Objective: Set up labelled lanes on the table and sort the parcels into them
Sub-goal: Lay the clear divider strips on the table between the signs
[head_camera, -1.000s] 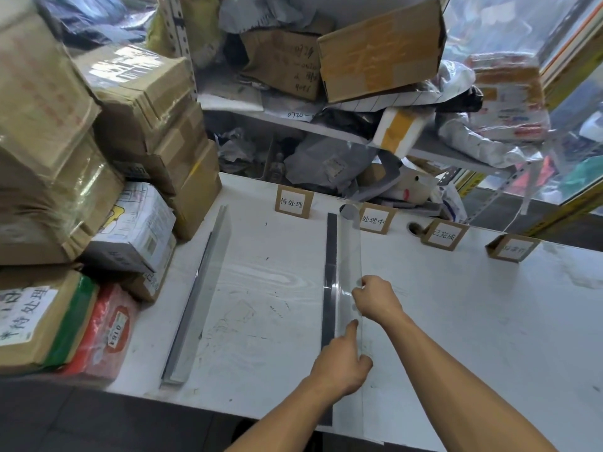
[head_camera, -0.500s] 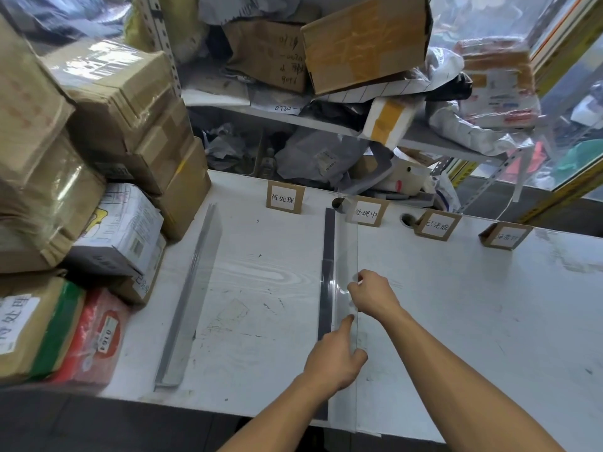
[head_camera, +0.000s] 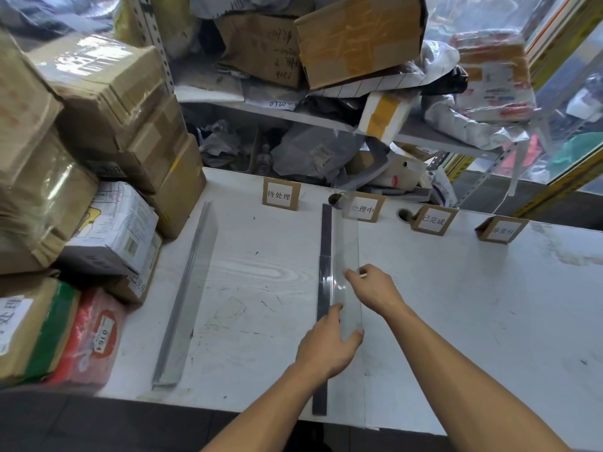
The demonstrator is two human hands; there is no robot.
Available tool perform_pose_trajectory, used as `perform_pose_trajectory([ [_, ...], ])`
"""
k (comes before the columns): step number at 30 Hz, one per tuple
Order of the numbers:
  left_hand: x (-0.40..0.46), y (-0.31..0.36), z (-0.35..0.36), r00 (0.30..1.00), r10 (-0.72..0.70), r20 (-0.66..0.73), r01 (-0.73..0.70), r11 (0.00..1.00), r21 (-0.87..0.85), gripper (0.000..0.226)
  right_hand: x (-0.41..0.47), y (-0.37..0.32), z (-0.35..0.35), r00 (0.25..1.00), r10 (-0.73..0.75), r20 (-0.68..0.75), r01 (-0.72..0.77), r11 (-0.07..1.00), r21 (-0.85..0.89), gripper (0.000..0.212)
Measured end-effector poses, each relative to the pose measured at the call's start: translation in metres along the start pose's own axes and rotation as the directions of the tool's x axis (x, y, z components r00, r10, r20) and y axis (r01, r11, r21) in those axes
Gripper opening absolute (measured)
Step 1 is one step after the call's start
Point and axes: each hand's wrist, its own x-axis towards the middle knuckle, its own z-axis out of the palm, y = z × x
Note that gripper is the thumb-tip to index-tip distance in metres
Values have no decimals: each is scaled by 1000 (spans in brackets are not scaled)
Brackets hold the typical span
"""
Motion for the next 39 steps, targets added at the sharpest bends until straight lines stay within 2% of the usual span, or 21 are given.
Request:
perform_pose_trajectory([
  [2, 3, -1, -10, 1000, 9, -27, -10, 1000, -16, 72, 1, 0, -3, 999, -23, -35, 23, 1000, 1, 51],
  [5, 6, -2, -26, 998, 17, -66, -18, 999, -26, 66, 3, -4, -6, 998, 9, -69, -8, 1000, 12, 63],
  [9, 9, -6, -42, 996, -4, -94, 2, 1000, -13, 73, 4, -4, -4, 996, 51, -72, -51, 999, -2, 65],
  [16, 4, -8, -49, 993, -21, -118, 20, 1000, -10, 72, 0, -4, -2, 990, 80, -113, -78, 997, 23, 66],
  [21, 3, -4, -60, 988, 3, -157, -4, 1000, -12, 70, -10, -21, -3, 962, -49, -270, 63, 997, 43, 61],
  [24, 3, -3, -76, 984, 7, -177, -10, 1000, -13, 69, -17, -40, -3, 946, -138, -293, 158, 987, 43, 56],
  [27, 2, -1, -99, 972, 5, -233, -11, 1000, -24, 61, -23, -60, 3, 939, -246, -241, 268, 962, 61, 52],
  [29, -1, 0, -119, 943, 36, -330, -43, 999, -12, 50, -28, -77, 13, 933, -313, -175, 331, 940, 86, 49],
  [33, -14, -16, -164, 807, 99, -583, -81, 995, 57, 34, -37, -116, 49, 924, -381, -7, 380, 918, 116, 48],
  [35, -22, -33, -186, 716, 105, -691, -42, 993, 107, 40, -43, -136, 71, 915, -397, 74, 384, 912, 145, 51],
  [36, -25, -44, -195, 698, 76, -712, 13, 993, 119, 48, -46, -145, 82, 909, -402, 108, 383, 910, 160, 54],
  [37, -27, -54, -203, 711, 12, -703, 90, 990, 108, 58, -49, -154, 92, 905, -401, 143, 376, 910, 175, 57],
  [39, -32, -75, -213, 781, -194, -593, 243, 970, 3, 75, -55, -170, 112, 898, -384, 216, 345, 917, 199, 62],
])
